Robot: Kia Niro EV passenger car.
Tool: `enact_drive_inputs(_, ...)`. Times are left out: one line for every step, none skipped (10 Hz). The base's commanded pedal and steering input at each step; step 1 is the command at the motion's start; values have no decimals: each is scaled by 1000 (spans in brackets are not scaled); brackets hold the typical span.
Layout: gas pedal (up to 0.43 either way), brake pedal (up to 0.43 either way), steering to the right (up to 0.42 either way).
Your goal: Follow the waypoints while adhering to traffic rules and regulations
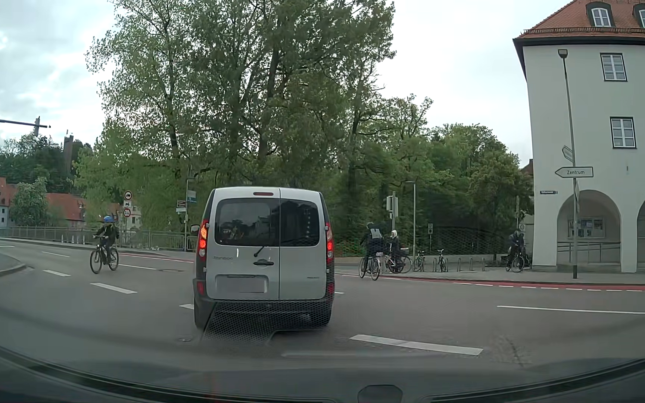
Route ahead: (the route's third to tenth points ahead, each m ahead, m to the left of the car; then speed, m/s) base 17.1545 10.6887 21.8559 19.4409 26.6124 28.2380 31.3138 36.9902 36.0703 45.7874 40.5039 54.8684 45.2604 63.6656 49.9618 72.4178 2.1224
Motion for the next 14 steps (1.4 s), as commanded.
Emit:
enact_drive_inputs(197, 0, -9)
enact_drive_inputs(197, 0, -9)
enact_drive_inputs(260, 0, -10)
enact_drive_inputs(299, 0, -12)
enact_drive_inputs(299, 0, -18)
enact_drive_inputs(299, 0, -31)
enact_drive_inputs(299, 0, -41)
enact_drive_inputs(299, 0, -51)
enact_drive_inputs(299, 0, -63)
enact_drive_inputs(299, 0, -73)
enact_drive_inputs(299, 0, -88)
enact_drive_inputs(299, 0, -112)
enact_drive_inputs(299, 0, -135)
enact_drive_inputs(299, 0, -161)
